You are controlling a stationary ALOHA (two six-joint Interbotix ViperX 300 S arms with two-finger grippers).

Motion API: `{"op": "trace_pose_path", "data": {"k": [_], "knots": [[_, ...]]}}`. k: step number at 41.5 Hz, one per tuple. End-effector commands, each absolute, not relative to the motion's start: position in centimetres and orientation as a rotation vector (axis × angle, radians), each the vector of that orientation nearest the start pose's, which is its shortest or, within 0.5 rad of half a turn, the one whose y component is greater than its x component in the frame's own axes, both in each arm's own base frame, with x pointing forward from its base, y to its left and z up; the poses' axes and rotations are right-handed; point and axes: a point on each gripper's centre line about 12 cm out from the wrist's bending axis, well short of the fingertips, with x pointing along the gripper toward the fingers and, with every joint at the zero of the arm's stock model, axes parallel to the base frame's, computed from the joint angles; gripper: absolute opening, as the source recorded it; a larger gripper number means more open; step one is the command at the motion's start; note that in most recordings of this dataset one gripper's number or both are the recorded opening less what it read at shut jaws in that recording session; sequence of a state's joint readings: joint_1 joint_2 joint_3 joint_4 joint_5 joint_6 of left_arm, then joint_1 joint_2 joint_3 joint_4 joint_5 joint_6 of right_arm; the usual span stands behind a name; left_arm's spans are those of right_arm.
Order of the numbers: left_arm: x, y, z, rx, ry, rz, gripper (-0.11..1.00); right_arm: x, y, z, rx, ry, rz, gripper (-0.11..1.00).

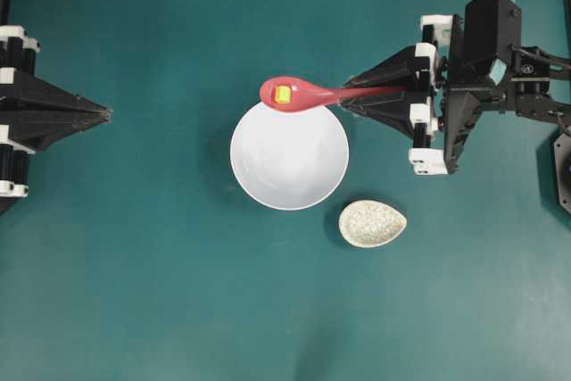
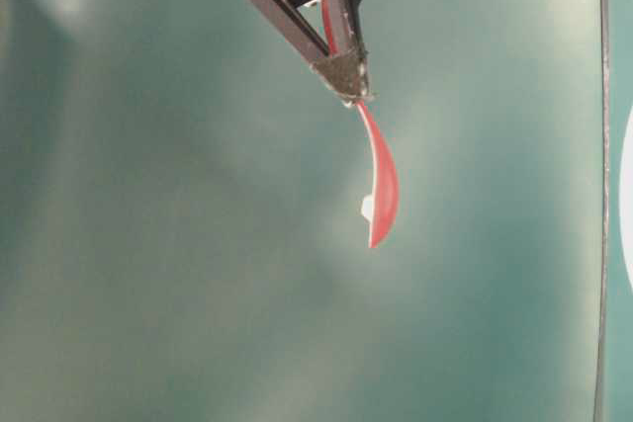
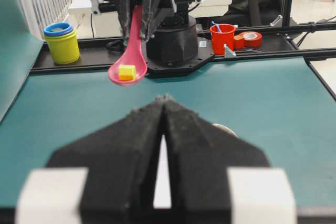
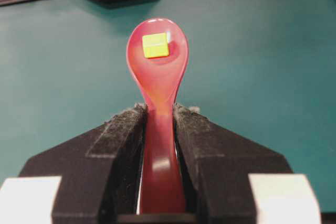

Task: Scoop the yellow hexagonal prism block from the bowl with a spoon using the right arm.
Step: 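Raise the spoon with the block out of the bowl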

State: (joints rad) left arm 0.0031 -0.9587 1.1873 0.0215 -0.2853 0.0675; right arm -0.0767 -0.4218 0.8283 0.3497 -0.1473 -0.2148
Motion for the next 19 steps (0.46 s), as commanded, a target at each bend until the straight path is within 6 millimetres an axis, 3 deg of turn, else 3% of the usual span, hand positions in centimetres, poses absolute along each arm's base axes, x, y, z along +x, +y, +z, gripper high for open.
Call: {"op": "trace_pose_path", "data": {"k": [1,19], "knots": [[20.06,-0.02,29.04,0.093,-0.069,-0.001,-0.01,31.9,-3.05,28.7,0.131,0.217,-0.144,0.24],[20.06,-0.02,28.94,0.091,-0.064,-0.001,-0.01,31.97,-3.11,29.02,0.13,0.192,-0.149,0.24]]}}
